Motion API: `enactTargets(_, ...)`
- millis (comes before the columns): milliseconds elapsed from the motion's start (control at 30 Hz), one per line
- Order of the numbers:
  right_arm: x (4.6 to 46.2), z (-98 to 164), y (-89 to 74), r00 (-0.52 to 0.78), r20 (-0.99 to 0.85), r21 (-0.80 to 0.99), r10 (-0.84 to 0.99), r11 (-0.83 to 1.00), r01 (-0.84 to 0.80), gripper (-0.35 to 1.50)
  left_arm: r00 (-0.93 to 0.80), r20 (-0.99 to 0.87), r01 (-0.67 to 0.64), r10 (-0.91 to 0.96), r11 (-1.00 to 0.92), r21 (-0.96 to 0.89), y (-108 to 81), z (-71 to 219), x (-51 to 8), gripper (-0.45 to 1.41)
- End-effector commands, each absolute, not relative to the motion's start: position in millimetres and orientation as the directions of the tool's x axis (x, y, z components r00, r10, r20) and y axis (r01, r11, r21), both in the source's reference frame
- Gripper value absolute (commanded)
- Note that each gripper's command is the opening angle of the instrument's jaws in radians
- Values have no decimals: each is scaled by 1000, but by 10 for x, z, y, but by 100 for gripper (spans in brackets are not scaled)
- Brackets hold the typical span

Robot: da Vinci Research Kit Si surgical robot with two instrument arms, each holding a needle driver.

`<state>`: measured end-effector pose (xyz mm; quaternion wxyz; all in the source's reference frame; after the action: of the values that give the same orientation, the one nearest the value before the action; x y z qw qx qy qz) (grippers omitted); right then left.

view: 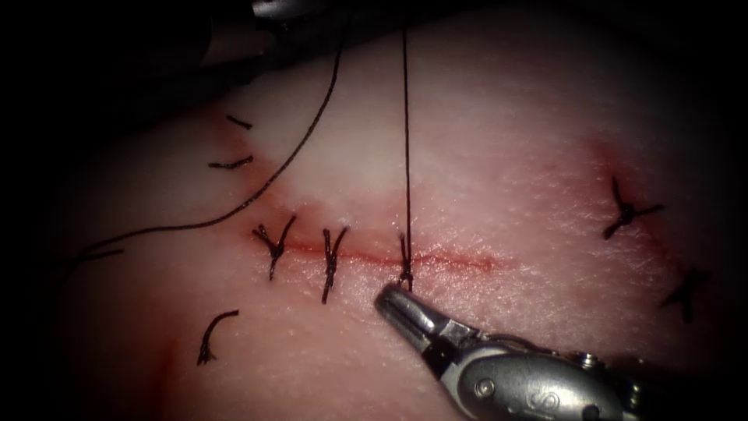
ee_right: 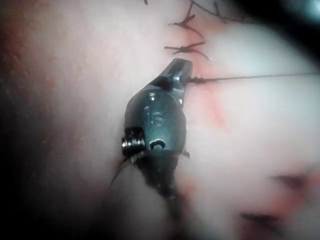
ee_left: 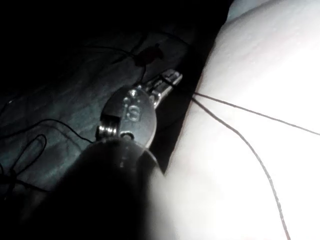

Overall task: Wound Closure
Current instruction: Pull working end taut with left needle holder

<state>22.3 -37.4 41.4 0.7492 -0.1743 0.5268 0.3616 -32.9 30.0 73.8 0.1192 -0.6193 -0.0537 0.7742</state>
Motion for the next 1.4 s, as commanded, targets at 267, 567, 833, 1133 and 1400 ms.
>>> enactTargets(267,234,398,-371,-104,-834,431,542,522,-736,126,-165,-922,-56,349,-937,-345,270,673,-282,-45)
enactTargets(567,216,380,-344,-156,-726,555,670,437,-707,118,-133,-909,-6,396,-917,-399,224,563,-243,-45)
enactTargets(833,200,398,-297,-87,-657,572,749,419,-705,64,-110,-929,5,353,-934,-356,202,454,-246,-45)
enactTargets(1133,207,417,-252,-33,-576,594,817,391,-703,79,-109,-944,7,310,-950,-313,195,417,-258,-45)
enactTargets(1400,225,428,-236,-24,-555,604,832,383,-699,79,-105,-950,9,294,-955,-297,190,404,-265,-45)
